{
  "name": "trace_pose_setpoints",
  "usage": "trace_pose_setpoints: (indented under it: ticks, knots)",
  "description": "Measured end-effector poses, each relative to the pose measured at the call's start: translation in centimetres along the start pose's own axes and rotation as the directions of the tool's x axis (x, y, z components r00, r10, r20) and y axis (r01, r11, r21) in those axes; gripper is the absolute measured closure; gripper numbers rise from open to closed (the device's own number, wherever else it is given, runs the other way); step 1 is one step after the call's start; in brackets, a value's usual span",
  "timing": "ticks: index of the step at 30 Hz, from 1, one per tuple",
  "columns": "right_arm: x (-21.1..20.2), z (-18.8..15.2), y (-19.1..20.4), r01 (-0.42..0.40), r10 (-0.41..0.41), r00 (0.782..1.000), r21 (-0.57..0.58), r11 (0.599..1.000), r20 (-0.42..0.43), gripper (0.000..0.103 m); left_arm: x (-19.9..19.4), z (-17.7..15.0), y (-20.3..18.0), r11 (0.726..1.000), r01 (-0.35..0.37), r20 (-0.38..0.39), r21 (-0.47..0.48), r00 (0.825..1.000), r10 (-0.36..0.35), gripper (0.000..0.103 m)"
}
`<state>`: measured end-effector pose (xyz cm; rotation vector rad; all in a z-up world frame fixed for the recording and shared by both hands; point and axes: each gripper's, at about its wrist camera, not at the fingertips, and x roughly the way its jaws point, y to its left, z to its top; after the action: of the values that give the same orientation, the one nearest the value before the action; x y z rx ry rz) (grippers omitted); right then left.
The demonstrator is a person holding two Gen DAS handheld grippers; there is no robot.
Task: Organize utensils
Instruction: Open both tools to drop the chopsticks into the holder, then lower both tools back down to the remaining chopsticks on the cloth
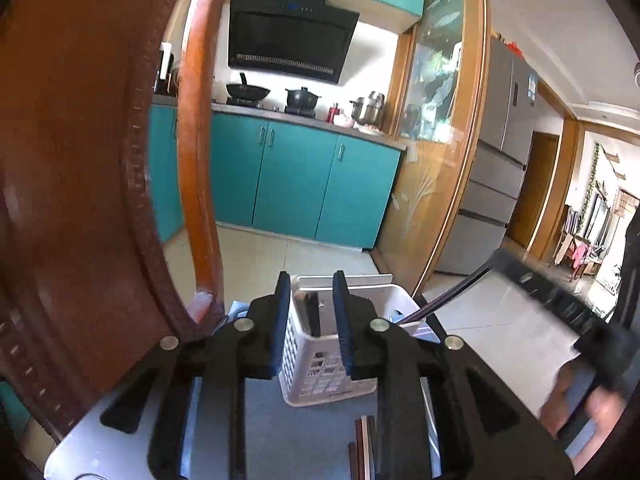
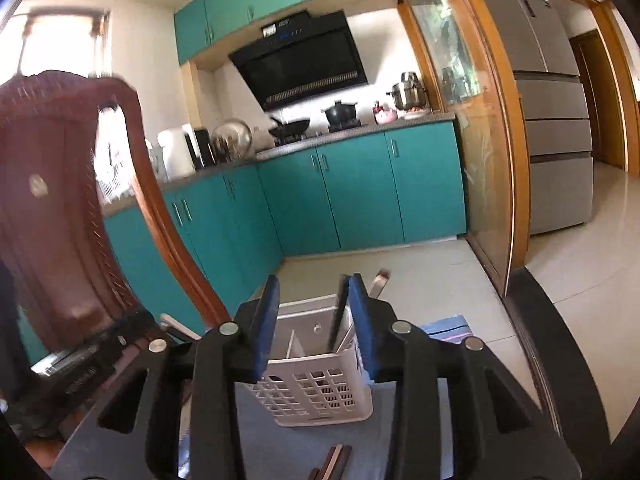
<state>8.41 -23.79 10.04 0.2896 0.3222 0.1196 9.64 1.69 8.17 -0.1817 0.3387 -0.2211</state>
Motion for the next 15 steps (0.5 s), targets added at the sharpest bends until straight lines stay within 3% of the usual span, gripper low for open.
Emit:
trace_pose_setpoints:
  ticks: [3, 5, 6, 7, 8, 9, 10, 11, 12, 14, 15]
  knots:
    - [-3.5, -0.2, -0.6, -0.030, 0.030, 0.998, -0.001, 1.000, 0.056, 0.067, -1.6, -2.1, 0.9, 0.999, 0.007, 0.011, -0.038, 1.000, -0.007, 0.080]
    - [-4.3, -1.5, -1.0, -0.042, 0.043, 0.998, -0.011, 0.999, 0.051, 0.067, -1.9, -3.5, 1.7, 0.998, -0.012, -0.007, -0.054, 1.000, 0.011, 0.080]
    - [-4.0, -2.4, -1.2, -0.046, 0.046, 0.999, -0.017, 0.999, 0.018, 0.067, -1.8, -4.0, 2.0, 0.998, -0.024, -0.023, -0.057, 0.999, 0.022, 0.080]
    - [-2.7, -3.9, -1.4, -0.040, 0.038, 0.997, -0.028, 0.999, -0.072, 0.067, -1.2, -4.7, 2.2, 0.998, -0.042, -0.064, -0.054, 0.997, 0.038, 0.080]
    - [-0.5, -5.7, -1.8, -0.029, 0.021, 0.980, -0.037, 0.999, -0.199, 0.067, -0.4, -5.4, 2.4, 0.997, -0.056, -0.111, -0.053, 0.993, 0.050, 0.080]
    - [1.2, -7.0, -2.0, -0.018, 0.007, 0.956, -0.035, 0.999, -0.292, 0.067, 0.0, -5.7, 2.5, 0.997, -0.060, -0.136, -0.051, 0.989, 0.053, 0.080]
    - [3.9, -9.2, -2.5, 0.003, -0.014, 0.899, -0.026, 1.000, -0.437, 0.067, 1.0, -6.4, 2.4, 0.997, -0.060, -0.191, -0.037, 0.980, 0.052, 0.080]
    - [5.8, -11.0, -2.6, 0.023, -0.034, 0.845, -0.027, 0.999, -0.534, 0.067, 1.7, -6.7, 2.3, 0.998, -0.060, -0.222, -0.023, 0.974, 0.053, 0.076]
    - [7.1, -12.5, -2.6, 0.040, -0.057, 0.804, -0.042, 0.998, -0.591, 0.067, 2.4, -7.2, 2.1, 0.998, -0.063, -0.256, -0.004, 0.965, 0.059, 0.072]
    - [8.4, -14.4, -2.0, 0.047, -0.091, 0.752, -0.085, 0.995, -0.653, 0.067, 3.7, -8.3, 1.6, 0.997, -0.076, -0.327, 0.033, 0.942, 0.082, 0.067]
    - [8.8, -15.0, -1.7, 0.042, -0.097, 0.736, -0.097, 0.994, -0.670, 0.067, 4.1, -8.9, 1.6, 0.996, -0.076, -0.358, 0.042, 0.930, 0.086, 0.067]
